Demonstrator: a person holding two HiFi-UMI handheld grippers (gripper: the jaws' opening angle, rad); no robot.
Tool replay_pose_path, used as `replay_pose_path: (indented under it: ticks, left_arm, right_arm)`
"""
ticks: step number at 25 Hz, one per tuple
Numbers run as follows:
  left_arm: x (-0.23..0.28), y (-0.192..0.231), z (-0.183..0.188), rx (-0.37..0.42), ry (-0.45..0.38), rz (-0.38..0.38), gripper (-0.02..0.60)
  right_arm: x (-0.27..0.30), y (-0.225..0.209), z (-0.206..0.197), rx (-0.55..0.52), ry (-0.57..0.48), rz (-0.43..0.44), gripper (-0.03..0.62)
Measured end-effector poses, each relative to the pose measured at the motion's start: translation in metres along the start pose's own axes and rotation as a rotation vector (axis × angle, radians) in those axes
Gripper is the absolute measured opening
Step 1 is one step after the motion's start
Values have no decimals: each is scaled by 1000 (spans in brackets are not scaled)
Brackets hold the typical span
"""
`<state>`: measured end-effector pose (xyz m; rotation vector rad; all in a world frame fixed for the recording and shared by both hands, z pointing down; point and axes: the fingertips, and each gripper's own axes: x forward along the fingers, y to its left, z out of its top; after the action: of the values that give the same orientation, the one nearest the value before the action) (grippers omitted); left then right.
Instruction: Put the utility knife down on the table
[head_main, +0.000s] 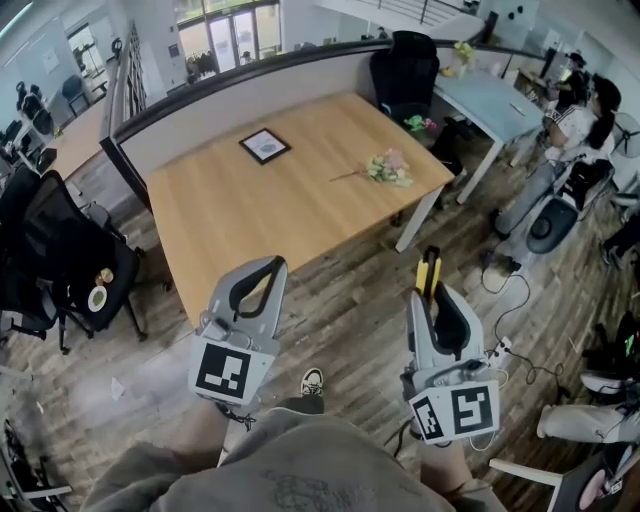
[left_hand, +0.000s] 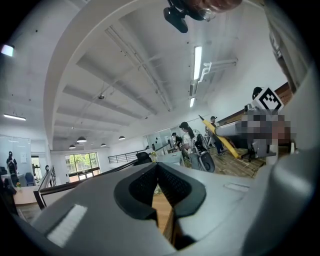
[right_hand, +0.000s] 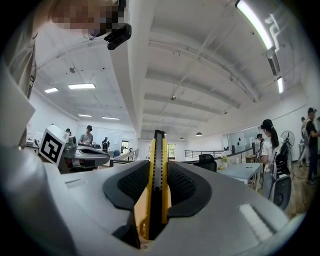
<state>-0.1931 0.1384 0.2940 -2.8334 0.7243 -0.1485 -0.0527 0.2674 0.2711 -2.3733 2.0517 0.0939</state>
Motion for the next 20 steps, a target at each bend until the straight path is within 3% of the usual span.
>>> replay_pose_path:
  ticks: [11, 20]
  left_arm:
    - [79, 72, -15, -17, -4, -15, 2]
    - [137, 97, -28, -16, 4, -6, 0]
  right_arm:
    - [112, -19, -2, -1, 0, -5, 123]
    - [172, -60, -22, -11, 2, -16, 123]
